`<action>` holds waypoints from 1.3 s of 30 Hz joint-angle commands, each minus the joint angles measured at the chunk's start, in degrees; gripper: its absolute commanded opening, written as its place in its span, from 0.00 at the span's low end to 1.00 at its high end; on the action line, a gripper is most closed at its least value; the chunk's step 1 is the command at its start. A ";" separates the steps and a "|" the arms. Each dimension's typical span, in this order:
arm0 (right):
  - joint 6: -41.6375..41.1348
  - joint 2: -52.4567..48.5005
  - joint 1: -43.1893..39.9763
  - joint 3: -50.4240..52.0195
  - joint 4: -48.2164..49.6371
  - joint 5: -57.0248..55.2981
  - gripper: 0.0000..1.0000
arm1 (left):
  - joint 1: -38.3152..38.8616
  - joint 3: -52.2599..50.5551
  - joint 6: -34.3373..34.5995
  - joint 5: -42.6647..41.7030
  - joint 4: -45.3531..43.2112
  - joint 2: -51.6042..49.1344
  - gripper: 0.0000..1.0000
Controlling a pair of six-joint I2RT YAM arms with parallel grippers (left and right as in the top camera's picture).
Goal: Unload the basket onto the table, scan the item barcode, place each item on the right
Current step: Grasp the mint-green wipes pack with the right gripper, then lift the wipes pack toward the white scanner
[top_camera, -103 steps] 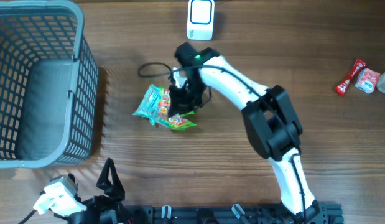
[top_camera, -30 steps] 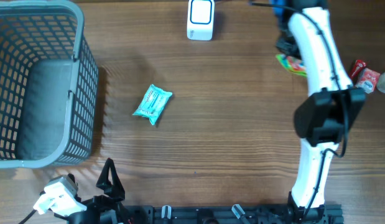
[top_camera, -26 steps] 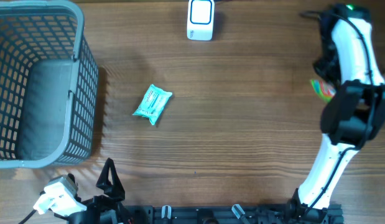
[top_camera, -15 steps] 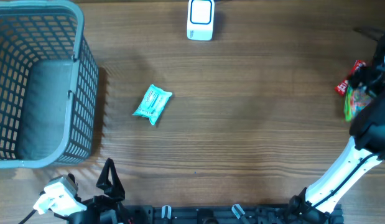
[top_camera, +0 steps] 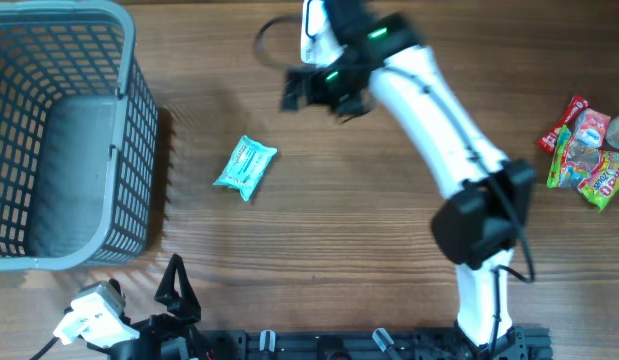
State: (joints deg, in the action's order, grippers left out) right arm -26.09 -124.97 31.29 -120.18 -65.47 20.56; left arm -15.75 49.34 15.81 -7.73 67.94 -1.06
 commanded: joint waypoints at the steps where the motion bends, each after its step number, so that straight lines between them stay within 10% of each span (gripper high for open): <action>1: -11.54 -6.58 7.04 2.99 6.34 -0.09 1.00 | 0.15 -0.13 0.35 0.28 -0.17 0.35 1.00; 20: -31.08 -21.42 15.10 3.30 12.79 -15.58 1.00 | 0.15 -0.13 0.33 0.28 -0.17 0.35 1.00; 25: -27.91 -24.15 15.37 3.19 11.32 -13.27 0.62 | 0.15 -0.13 0.35 0.28 -0.17 0.35 1.00; 36: -27.93 -20.85 15.26 6.19 7.28 -19.78 0.77 | 0.15 -0.13 0.33 0.28 -0.17 0.35 1.00; 37: -28.22 -20.85 15.15 7.45 7.76 -19.67 0.67 | 0.15 -0.13 0.35 0.28 -0.17 0.35 1.00; 39: -28.57 -20.65 15.15 8.07 6.60 -19.30 0.16 | 0.15 -0.13 0.33 0.28 -0.17 0.35 1.00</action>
State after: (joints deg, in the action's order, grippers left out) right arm -54.11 -140.11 46.70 -116.79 -56.69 5.72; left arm -15.75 49.34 15.79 -7.73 67.96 -1.06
